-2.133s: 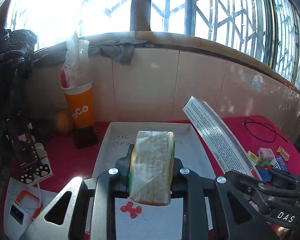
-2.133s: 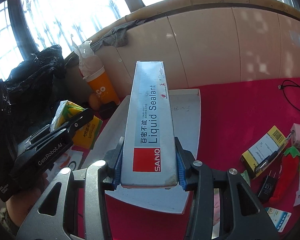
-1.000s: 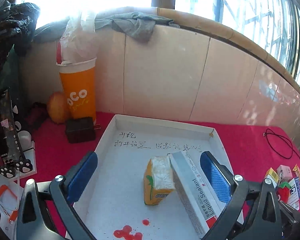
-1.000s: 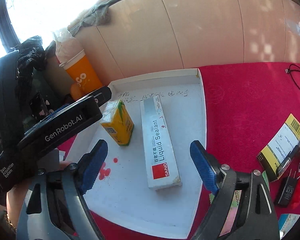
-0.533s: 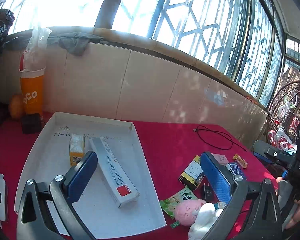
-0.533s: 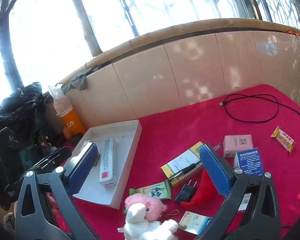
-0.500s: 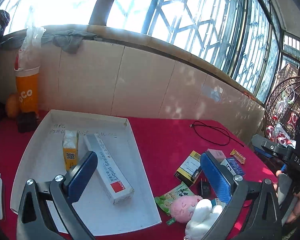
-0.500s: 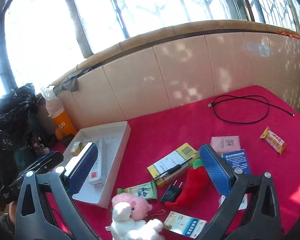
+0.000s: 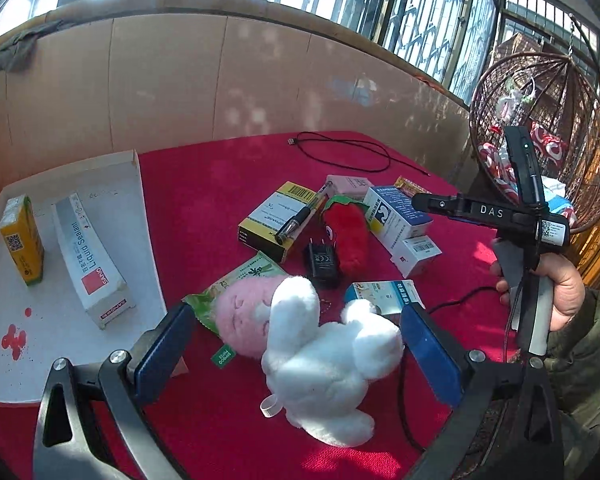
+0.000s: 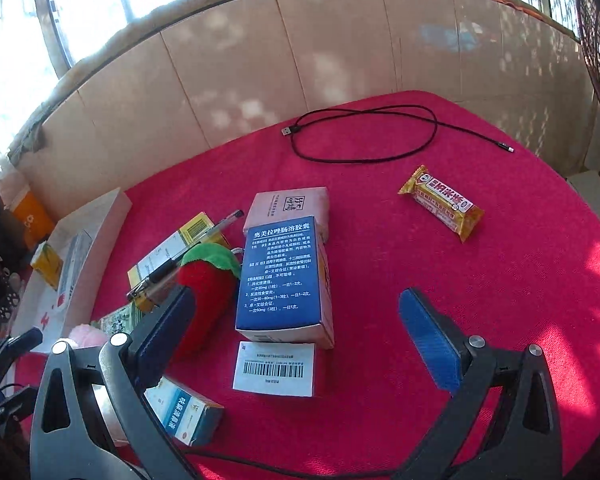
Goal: Organize objects
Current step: 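Grasp the white plush bunny with the left gripper while the right gripper grasps the blue medicine box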
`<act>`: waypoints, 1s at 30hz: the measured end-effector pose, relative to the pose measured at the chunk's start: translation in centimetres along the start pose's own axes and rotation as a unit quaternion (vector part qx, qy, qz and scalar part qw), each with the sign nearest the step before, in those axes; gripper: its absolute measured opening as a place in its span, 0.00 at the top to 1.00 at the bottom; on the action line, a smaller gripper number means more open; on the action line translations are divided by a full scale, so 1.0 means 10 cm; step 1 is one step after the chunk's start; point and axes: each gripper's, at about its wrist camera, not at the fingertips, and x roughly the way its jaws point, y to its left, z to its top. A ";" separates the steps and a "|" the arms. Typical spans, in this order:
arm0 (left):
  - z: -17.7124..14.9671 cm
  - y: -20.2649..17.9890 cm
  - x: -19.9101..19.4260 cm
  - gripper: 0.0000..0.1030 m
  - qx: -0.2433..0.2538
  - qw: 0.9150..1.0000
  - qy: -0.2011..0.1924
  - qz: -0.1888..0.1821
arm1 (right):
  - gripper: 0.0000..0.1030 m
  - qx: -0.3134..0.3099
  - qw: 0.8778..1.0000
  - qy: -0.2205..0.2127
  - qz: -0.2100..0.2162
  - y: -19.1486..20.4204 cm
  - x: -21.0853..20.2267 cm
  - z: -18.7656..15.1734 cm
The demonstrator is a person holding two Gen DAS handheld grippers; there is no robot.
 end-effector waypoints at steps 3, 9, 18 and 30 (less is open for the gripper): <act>-0.13 -0.15 0.03 0.00 0.023 0.999 0.023 -0.011 | 0.00 -0.018 1.000 0.004 -0.008 0.08 0.08 -0.02; -0.27 -0.27 0.26 0.00 0.037 0.997 0.070 0.004 | 0.01 -0.028 0.999 0.009 -0.045 0.12 0.29 0.00; -0.35 -0.27 0.56 0.07 0.035 0.994 0.102 0.015 | 0.47 0.010 0.998 0.046 -0.031 -0.03 0.54 -0.06; -0.30 -0.31 0.22 0.48 0.041 0.999 0.029 -0.013 | 0.50 0.087 0.996 -0.013 0.000 -0.29 0.18 0.00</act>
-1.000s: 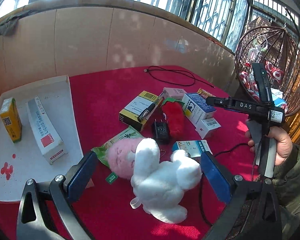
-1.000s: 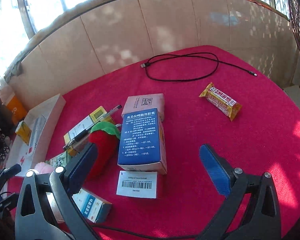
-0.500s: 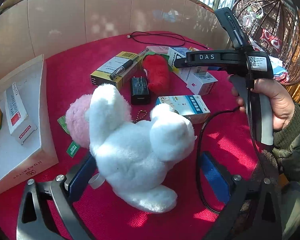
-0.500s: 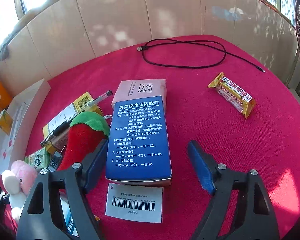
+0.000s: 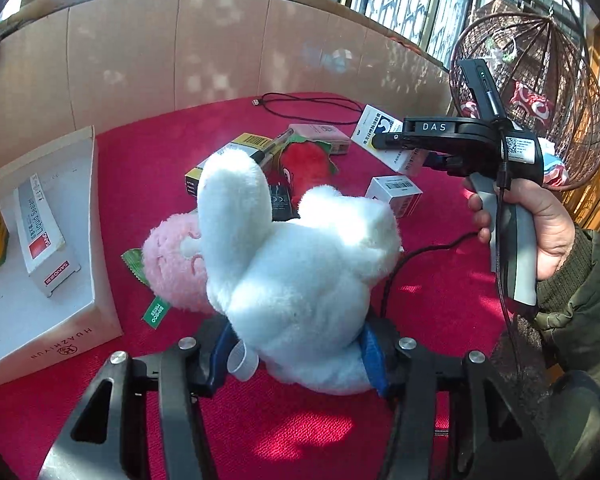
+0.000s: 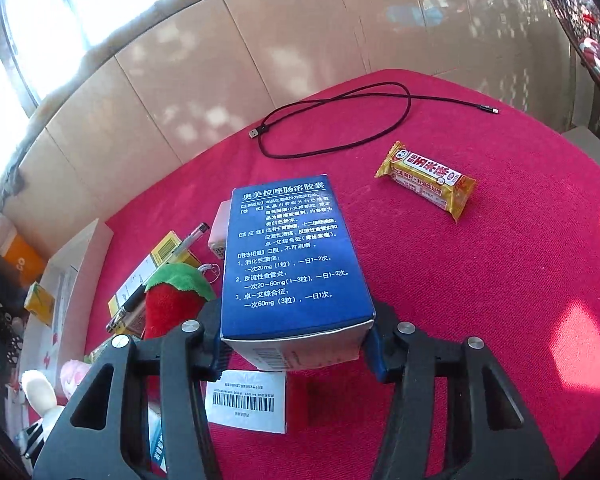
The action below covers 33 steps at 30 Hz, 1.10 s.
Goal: Organize objects
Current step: 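Grasp the white plush bunny with the left gripper while the right gripper grasps the blue medicine box, then carry the bunny and blue medicine box over the white tray with both grippers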
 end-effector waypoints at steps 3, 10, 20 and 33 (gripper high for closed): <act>0.04 -0.04 -0.10 0.48 0.009 1.000 -0.021 0.004 | 0.50 0.009 1.000 -0.014 0.018 0.03 -0.12 0.03; 0.12 -0.02 -0.24 0.47 0.002 0.998 -0.055 0.004 | 0.50 -0.001 0.997 -0.041 0.058 0.24 -0.39 0.05; 0.12 0.05 -0.35 0.47 -0.018 0.996 -0.087 0.019 | 0.50 -0.022 0.993 -0.039 0.109 0.51 -0.54 0.01; 0.09 0.16 -0.50 0.47 -0.040 0.991 -0.118 0.044 | 0.50 -0.046 0.989 -0.037 0.138 0.70 -0.65 -0.04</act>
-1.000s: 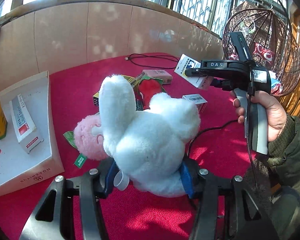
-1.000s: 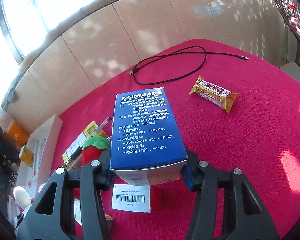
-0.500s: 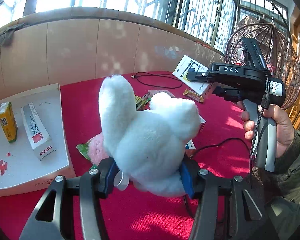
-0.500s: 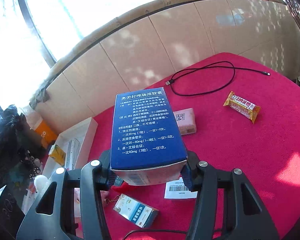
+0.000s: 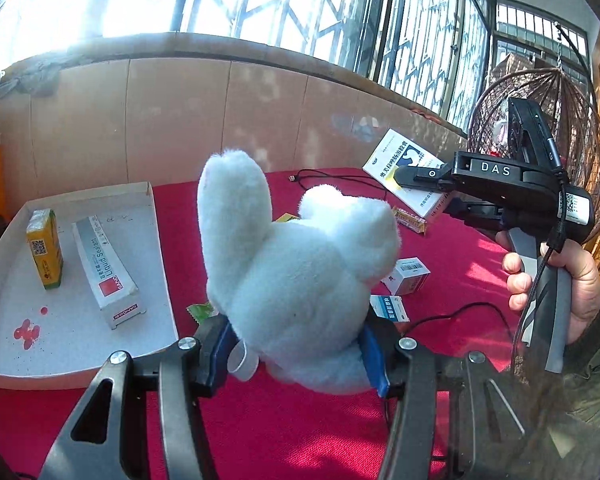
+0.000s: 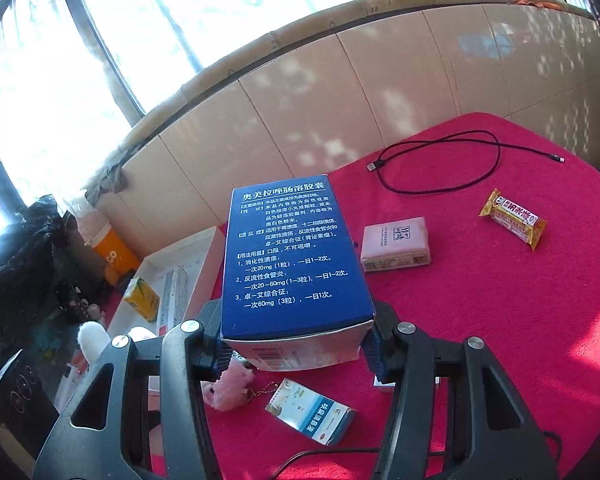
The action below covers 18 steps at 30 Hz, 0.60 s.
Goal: Organize objects
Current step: 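Carry the bunny and blue medicine box over the white tray with both grippers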
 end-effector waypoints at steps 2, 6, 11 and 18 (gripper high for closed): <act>0.00 0.00 -0.01 0.47 -0.003 1.000 -0.003 0.003 | 0.50 -0.004 1.000 0.002 0.003 0.03 0.00 -0.01; 0.01 0.03 -0.04 0.47 -0.009 1.000 -0.008 0.007 | 0.50 -0.010 1.000 0.006 0.008 0.08 0.01 -0.02; 0.01 0.06 -0.07 0.47 -0.014 1.000 -0.011 0.010 | 0.49 -0.017 1.000 0.011 0.012 0.14 0.03 -0.03; 0.02 0.09 -0.10 0.47 -0.021 1.000 -0.015 0.015 | 0.50 -0.026 0.999 0.017 0.016 0.22 0.05 -0.05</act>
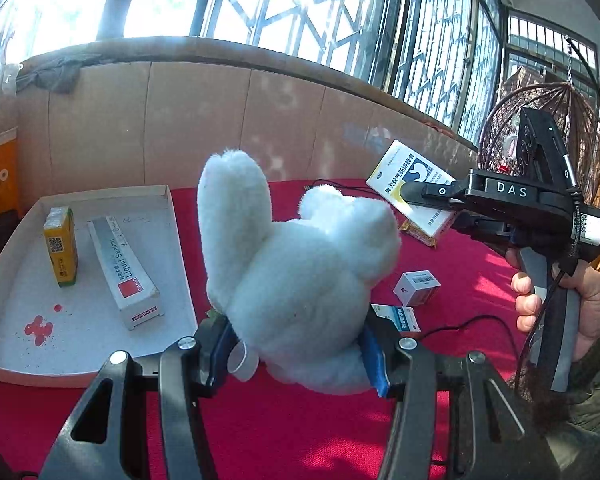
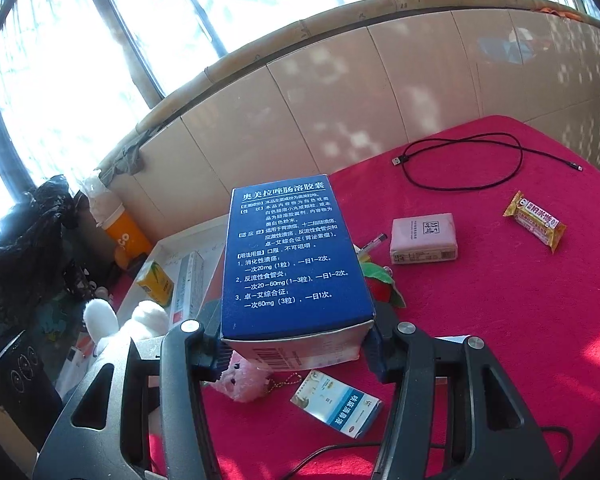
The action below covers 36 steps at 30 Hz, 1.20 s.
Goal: Organize objects
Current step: 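Carry the bunny and blue medicine box over the white tray with both grippers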
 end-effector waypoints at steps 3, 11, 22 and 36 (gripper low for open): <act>0.00 0.02 -0.01 0.47 -0.003 1.000 -0.002 0.003 | 0.49 -0.005 1.000 0.003 0.004 0.05 0.02 -0.01; 0.03 0.11 -0.09 0.47 -0.015 1.000 -0.016 0.009 | 0.49 -0.020 1.000 0.012 0.008 0.17 0.06 -0.03; 0.18 0.62 -0.43 0.47 -0.067 0.994 -0.067 0.061 | 0.49 -0.048 0.998 0.023 0.028 0.56 0.29 0.23; 0.14 1.44 -0.80 0.47 -0.144 0.972 -0.086 0.166 | 0.49 -0.119 0.987 0.071 0.086 1.48 0.66 0.09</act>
